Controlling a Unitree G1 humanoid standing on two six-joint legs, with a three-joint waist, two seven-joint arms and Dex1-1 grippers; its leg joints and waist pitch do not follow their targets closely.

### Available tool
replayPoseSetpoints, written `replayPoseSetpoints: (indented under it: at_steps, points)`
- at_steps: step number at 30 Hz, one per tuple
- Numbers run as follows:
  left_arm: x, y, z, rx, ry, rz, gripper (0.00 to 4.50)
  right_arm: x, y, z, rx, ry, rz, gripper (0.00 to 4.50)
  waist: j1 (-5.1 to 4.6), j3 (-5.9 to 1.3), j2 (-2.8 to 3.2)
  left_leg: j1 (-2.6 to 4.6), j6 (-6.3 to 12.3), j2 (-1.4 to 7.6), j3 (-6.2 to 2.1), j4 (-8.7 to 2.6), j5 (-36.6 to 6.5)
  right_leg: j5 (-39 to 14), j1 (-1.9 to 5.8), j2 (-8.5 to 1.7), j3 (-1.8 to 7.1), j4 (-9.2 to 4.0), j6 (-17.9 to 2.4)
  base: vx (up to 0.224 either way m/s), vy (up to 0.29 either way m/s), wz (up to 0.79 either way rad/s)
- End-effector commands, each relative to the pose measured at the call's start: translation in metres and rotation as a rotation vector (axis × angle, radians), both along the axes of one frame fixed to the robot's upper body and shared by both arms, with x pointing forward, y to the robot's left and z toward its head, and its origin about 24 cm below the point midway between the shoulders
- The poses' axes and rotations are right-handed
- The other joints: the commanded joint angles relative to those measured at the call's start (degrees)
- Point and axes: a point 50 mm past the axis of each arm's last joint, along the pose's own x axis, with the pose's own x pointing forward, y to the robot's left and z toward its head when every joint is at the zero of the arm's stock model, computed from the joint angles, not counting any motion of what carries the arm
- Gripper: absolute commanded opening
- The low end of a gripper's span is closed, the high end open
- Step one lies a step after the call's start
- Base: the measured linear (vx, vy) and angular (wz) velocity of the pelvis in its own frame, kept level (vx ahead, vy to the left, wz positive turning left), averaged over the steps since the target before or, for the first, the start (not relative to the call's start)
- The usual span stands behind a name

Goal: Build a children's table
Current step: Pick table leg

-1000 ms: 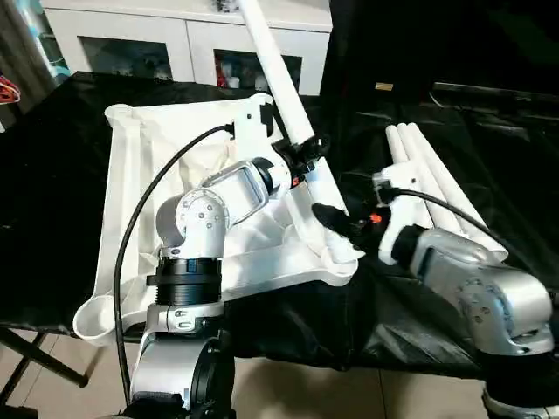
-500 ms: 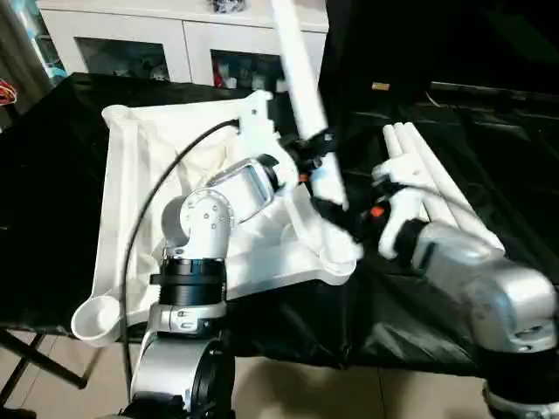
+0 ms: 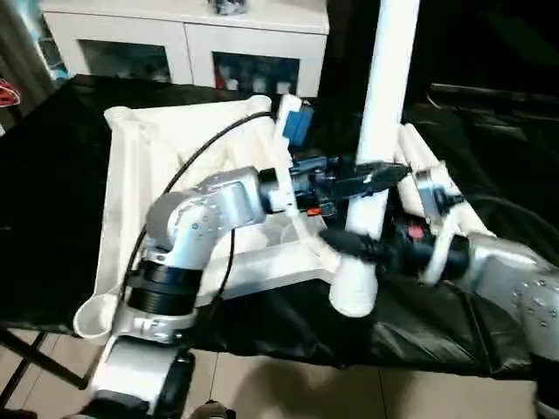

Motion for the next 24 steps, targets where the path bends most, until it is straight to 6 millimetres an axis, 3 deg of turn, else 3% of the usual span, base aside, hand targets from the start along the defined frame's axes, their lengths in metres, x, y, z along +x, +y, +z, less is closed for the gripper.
replayPoseSetpoints:
  at_steps: [1, 3, 4, 6, 10, 12, 17, 18, 19, 20, 23, 24]
  points:
    - [-0.0011, -0.0010, 0.0106, -0.046, -0.041, -0.048, 1.87, -0.0044, -0.0014, 0.0024, -0.003, 0.005, 0.038, 3.57, 0.26, -3.47, -0.47, 1.87, 0.34, 2.71, -0.70, -3.61, -6.56, -1.45, 2.17, -4.07, 1.64, -4.21, -13.09, 0.000, 0.000, 0.00]
    - [-0.0004, -0.0005, 0.0108, -0.050, -0.045, -0.053, 1.86, -0.0055, -0.0024, 0.0019, -0.011, 0.010, 0.051, 3.57, 0.20, -3.52, -0.69, 1.86, 0.52, 2.69, -0.66, -3.56, -5.96, -0.28, 2.15, -3.95, 1.61, -4.12, -13.21, 0.000, 0.000, 0.00]
    - [0.0007, -0.0010, 0.0106, -0.053, -0.047, -0.051, 1.86, -0.0069, -0.0038, 0.0007, -0.024, 0.017, 0.066, 3.28, 0.33, -3.59, -0.81, 1.81, 0.82, 2.61, -0.61, -3.43, -5.52, 0.26, 2.28, -3.97, 1.60, -4.10, -13.24, 0.000, 0.000, 0.00]
    - [0.0010, -0.0016, 0.0108, -0.060, -0.048, -0.051, 1.86, -0.0079, -0.0046, -0.0005, -0.034, 0.021, 0.081, 3.17, 0.58, -3.61, -0.48, 1.76, 1.16, 2.60, -0.66, -3.36, -5.04, 0.86, 2.25, -4.08, 1.62, -4.00, -13.35, 0.000, 0.000, 0.00]
    - [0.0002, -0.0016, 0.0115, -0.074, -0.047, -0.062, 1.86, -0.0080, -0.0038, -0.0009, -0.039, 0.021, 0.091, 2.77, 0.58, -3.70, -0.62, 1.75, 1.57, 2.64, -0.66, -3.28, -4.44, 2.45, 2.27, -4.01, 1.56, -3.80, -14.01, 0.000, 0.000, 0.00]
    - [0.0001, -0.0017, 0.0109, -0.076, -0.046, -0.072, 1.86, -0.0090, -0.0026, -0.0009, -0.045, 0.022, 0.103, 2.71, 0.63, -3.75, -0.27, 1.87, 1.57, 2.69, -0.68, -3.22, -4.47, 2.55, 2.20, -4.03, 1.59, -3.77, -14.31, 0.000, 0.000, 0.00]
    - [0.0005, -0.0018, 0.0102, -0.079, -0.045, -0.083, 1.86, -0.0108, -0.0017, -0.0005, -0.048, 0.024, 0.115, 2.33, 0.60, -3.75, -0.47, 1.87, 1.38, 2.68, -0.67, -3.26, -4.95, 1.86, 2.30, -4.00, 1.57, -3.83, -14.34, 0.000, 0.000, 0.00]
    - [0.0004, -0.0018, 0.0102, -0.082, -0.044, -0.085, 1.86, -0.0118, -0.0015, -0.0008, -0.047, 0.026, 0.121, 2.28, 0.53, -3.74, -0.99, 1.88, 1.53, 2.71, -0.59, -3.26, -5.01, 1.83, 2.31, -3.95, 1.57, -3.88, -14.35, 0.000, 0.000, 0.00]
    - [0.0003, -0.0017, 0.0103, -0.084, -0.043, -0.086, 1.86, -0.0121, -0.0014, -0.0010, -0.047, 0.027, 0.123, 2.23, 0.66, -3.73, -0.74, 1.86, 1.64, 2.72, -0.64, -3.25, -4.70, 1.77, 2.32, -4.03, 1.58, -3.78, -14.32, 0.000, 0.000, 0.00]
    - [0.0002, -0.0016, 0.0105, -0.087, -0.041, -0.086, 1.86, -0.0126, -0.0012, -0.0012, -0.046, 0.029, 0.126, 2.03, 0.65, -3.73, -0.78, 1.86, 1.69, 2.70, -0.62, -3.23, -4.56, 1.75, 2.30, -4.03, 1.58, -3.78, -14.30, 0.000, 0.000, 0.00]
    - [0.0002, -0.0009, 0.0107, -0.092, -0.038, -0.084, 1.86, -0.0132, -0.0005, -0.0017, -0.046, 0.031, 0.132, 1.99, 0.78, -3.75, -0.74, 1.85, 1.87, 2.68, -0.61, -3.17, -4.30, 1.76, 2.28, -4.02, 1.58, -3.73, -14.27, 0.000, 0.000, 0.00]
    - [0.0037, -0.0023, 0.0090, -0.065, -0.022, -0.036, 2.21, -0.0132, 0.0005, -0.0018, -0.044, 0.032, 0.131, 1.94, 0.82, -3.74, -0.84, 1.85, 1.86, 2.69, -0.59, -3.17, -4.48, 1.39, 2.27, -4.04, 1.58, -3.80, -14.23, 0.000, 0.000, 0.00]
